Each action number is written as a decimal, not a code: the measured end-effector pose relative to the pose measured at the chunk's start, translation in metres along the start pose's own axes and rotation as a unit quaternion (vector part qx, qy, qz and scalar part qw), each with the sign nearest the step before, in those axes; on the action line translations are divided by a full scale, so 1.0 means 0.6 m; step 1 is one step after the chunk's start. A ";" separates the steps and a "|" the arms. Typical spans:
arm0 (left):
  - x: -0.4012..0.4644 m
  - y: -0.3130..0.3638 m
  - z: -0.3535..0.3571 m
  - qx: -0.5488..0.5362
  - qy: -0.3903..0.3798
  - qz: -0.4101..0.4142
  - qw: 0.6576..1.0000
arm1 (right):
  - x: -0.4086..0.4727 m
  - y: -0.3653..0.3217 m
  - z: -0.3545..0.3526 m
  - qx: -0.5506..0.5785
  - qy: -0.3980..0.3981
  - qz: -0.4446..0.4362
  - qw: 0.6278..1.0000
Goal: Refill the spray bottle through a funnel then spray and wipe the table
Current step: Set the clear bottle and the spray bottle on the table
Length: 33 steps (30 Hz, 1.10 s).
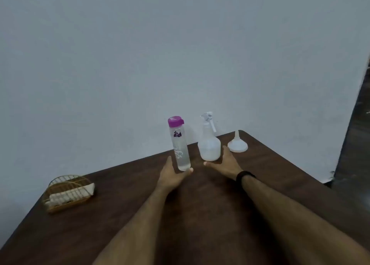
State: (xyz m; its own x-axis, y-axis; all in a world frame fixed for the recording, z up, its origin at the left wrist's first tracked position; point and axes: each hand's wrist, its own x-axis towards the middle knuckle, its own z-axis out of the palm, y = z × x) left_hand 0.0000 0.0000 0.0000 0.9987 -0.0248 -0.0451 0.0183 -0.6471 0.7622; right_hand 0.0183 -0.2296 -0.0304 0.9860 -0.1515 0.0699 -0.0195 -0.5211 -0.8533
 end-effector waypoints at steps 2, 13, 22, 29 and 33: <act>0.017 0.004 0.017 -0.065 0.041 0.007 0.997 | 0.018 -0.003 0.006 0.045 0.031 -0.018 0.998; 0.065 -0.005 0.064 -0.127 0.154 0.020 0.980 | 0.040 -0.021 0.022 -0.016 0.075 -0.031 0.997; -0.061 -0.059 -0.002 -0.112 0.165 0.030 0.979 | -0.075 -0.047 0.040 -0.036 0.027 -0.059 0.997; -0.194 -0.106 -0.051 -0.099 0.196 0.005 0.976 | -0.191 -0.068 0.060 -0.028 0.013 -0.072 0.997; -0.257 -0.127 -0.072 -0.101 0.213 -0.006 0.972 | -0.242 -0.070 0.064 -0.018 0.003 -0.080 0.997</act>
State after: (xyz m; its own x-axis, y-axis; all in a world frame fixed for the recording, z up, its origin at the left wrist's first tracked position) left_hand -0.1532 0.0860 -0.0230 0.9265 0.3276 0.1850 -0.0044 -0.4825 0.8759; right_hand -0.1179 -0.1532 -0.0246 0.9759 -0.0689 0.2073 0.1324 -0.5683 -0.8121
